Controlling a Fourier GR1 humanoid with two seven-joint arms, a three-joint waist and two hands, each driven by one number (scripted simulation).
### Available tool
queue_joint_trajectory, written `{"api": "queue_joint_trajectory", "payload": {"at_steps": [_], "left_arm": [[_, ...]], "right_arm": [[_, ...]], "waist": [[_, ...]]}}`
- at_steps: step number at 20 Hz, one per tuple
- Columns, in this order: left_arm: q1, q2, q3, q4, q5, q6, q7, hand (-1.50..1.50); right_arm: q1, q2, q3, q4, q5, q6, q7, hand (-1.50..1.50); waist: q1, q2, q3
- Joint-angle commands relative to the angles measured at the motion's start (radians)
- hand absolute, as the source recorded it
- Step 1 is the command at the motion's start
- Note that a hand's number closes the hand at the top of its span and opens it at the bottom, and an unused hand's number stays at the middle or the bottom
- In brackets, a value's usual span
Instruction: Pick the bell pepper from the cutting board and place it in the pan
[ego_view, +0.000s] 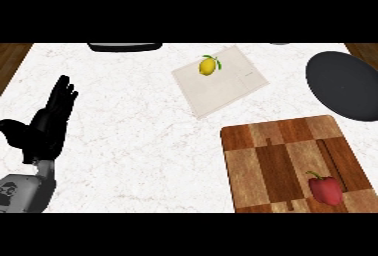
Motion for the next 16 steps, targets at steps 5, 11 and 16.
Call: {"api": "queue_joint_trajectory", "payload": {"at_steps": [5,11,16], "left_arm": [[-0.009,-0.054,0.0,0.071,-0.035,-0.031,-0.051,0.0],[-0.049,-0.049,0.028,0.031,-0.058,-0.03,0.009,0.0],[0.035,-0.081,0.014,-0.009,-0.07,-0.044,-0.025,0.0]], "right_arm": [[0.06,0.132,0.021,-0.298,0.053,0.082,0.2,-1.5],[0.02,0.188,0.063,-0.39,0.045,0.203,0.31,-1.5],[0.124,0.285,0.074,-0.445,0.223,0.218,0.362,-1.5]], "waist": [[0.013,0.004,0.001],[0.029,0.006,0.001],[0.027,0.004,0.002]]}}
